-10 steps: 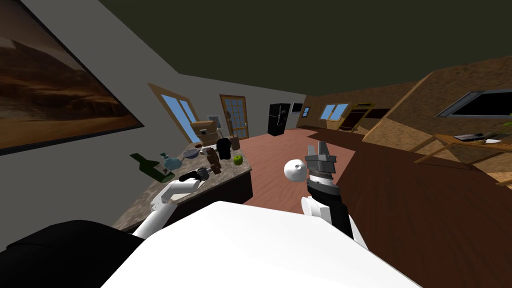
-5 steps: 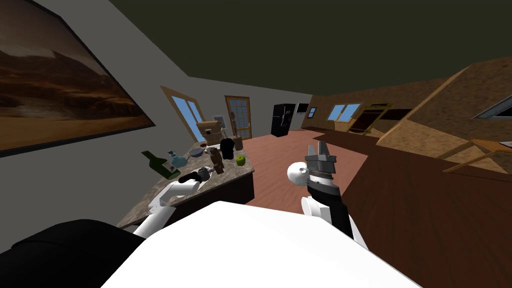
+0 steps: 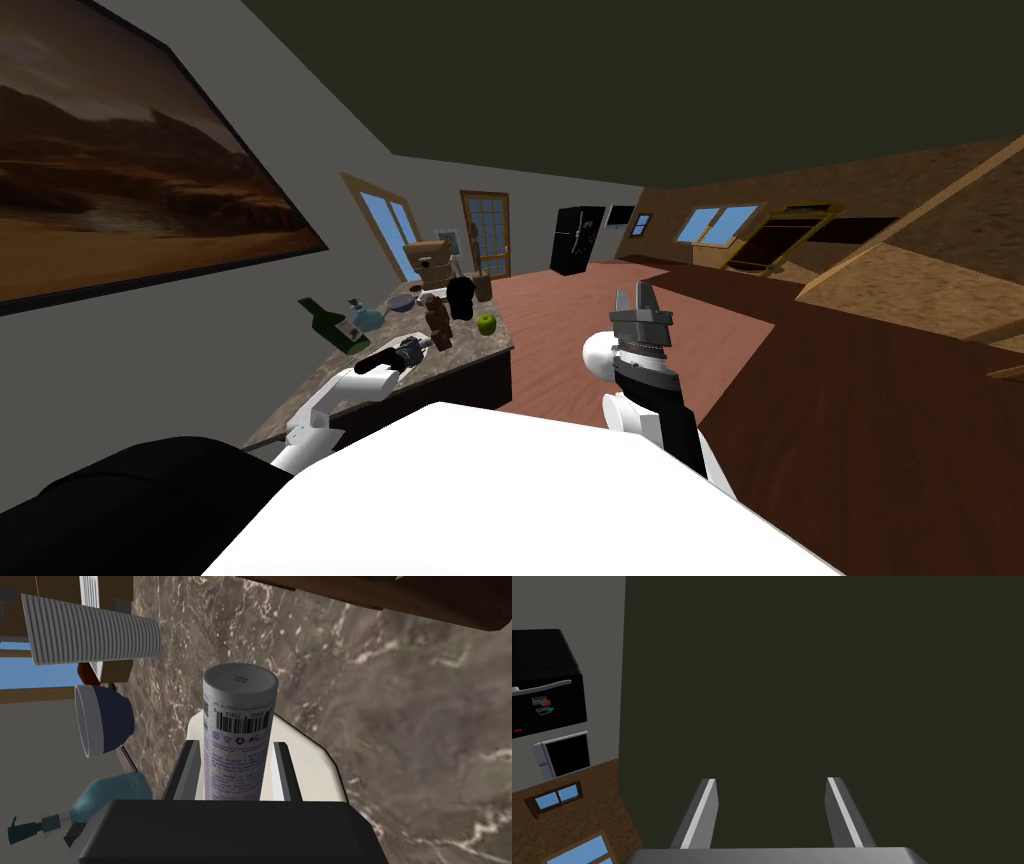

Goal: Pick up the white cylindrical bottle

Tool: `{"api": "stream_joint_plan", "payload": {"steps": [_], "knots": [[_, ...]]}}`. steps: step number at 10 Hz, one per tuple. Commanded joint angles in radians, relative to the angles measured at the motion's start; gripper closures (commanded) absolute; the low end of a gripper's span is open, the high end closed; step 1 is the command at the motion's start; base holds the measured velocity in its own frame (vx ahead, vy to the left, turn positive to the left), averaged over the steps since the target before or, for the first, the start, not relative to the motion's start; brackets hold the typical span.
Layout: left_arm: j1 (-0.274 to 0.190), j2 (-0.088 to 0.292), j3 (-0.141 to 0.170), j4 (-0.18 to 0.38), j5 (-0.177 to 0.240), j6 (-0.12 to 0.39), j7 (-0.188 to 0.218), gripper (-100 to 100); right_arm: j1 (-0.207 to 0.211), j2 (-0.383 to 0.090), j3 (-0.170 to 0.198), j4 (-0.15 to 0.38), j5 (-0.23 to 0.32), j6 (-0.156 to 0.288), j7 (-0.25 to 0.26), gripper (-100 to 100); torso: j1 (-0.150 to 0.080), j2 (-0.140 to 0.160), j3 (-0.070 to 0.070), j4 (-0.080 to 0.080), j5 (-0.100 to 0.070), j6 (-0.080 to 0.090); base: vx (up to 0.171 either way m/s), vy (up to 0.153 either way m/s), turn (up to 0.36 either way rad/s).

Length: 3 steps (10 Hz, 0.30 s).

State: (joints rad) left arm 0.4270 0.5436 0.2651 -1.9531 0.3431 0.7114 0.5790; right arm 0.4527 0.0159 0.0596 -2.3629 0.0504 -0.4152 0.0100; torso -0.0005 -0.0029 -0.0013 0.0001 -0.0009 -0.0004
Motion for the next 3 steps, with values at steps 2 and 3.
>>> {"api": "stream_joint_plan", "payload": {"steps": [2, 3], "knots": [[0.009, 0.003, -0.007, -0.018, 0.004, 0.003, -0.001, 100, 0.000, 0.000, 0.000, 0.000, 0.000, 0.000, 0.000, 0, 0.000, -0.001, 0.000, 0.000, 0.000, 0.000, 0.057, -0.001, 0.075], [0.010, 0.003, -0.008, -0.020, 0.005, 0.004, -0.001, 0, 0.000, 0.000, 0.000, 0.000, 0.000, 0.000, 0.000, 0, 0.001, 0.001, 0.000, 0.000, 0.000, 0.001, 0.006, -0.001, -0.005]]}}
